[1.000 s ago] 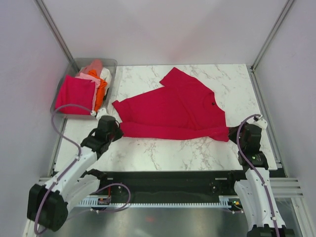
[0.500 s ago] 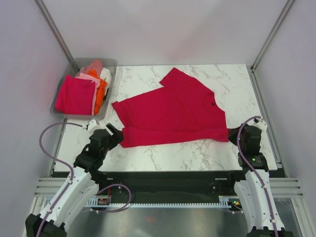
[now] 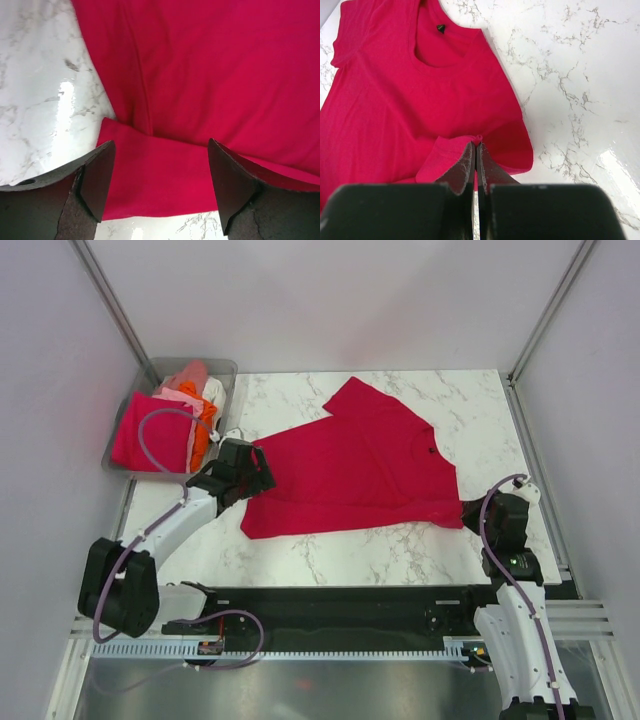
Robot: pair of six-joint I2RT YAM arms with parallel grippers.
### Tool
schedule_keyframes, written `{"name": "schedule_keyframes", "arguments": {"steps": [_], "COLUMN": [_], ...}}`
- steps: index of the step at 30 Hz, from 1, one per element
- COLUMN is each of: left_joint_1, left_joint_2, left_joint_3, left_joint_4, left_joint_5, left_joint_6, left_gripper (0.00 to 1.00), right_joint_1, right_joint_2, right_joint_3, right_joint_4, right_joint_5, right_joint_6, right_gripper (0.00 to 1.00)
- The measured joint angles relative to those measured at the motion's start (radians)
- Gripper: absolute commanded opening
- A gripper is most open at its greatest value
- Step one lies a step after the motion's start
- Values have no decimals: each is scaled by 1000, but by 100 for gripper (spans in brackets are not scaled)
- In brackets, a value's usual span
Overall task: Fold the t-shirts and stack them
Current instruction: Flatten the tshirt out
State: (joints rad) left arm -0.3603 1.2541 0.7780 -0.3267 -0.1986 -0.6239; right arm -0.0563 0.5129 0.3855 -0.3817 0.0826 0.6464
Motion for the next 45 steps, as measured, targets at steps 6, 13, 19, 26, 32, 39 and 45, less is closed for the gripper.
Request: {"name": "schedule_keyframes", "arguments": {"steps": [6,13,19,26,32,39,45], "left_joint_1": [-47,-87,-86,-86,-114,-130,-77], "left_joint_2": [61,151,251,377,460,570,639], "left_joint_3": [28,168,254,336,414,460,470], "left_joint_4": [-11,-67,-90,-110,-116,-113,-120], "left_joint_5": [62,17,10,45,84,142,155], "left_joint_6": [45,69,92,108,117,118,111], "left_gripper": [81,80,77,73,68,67,68], "right_joint_1": [0,0,0,0,0,0,0], "right_joint_2": [3,2,-6,-3,5,12,13], "right_joint_3": [0,0,0,0,0,0,0], "right_joint_4": [1,7,8,9,24,29,30], "right_joint_5": [-3,-15,-23,-26,-30,-33,-32], "right_joint_6": [-8,-8,-10,-15,-17,-23,-24], "right_gripper": [3,2,3,3,2,0,0]}}
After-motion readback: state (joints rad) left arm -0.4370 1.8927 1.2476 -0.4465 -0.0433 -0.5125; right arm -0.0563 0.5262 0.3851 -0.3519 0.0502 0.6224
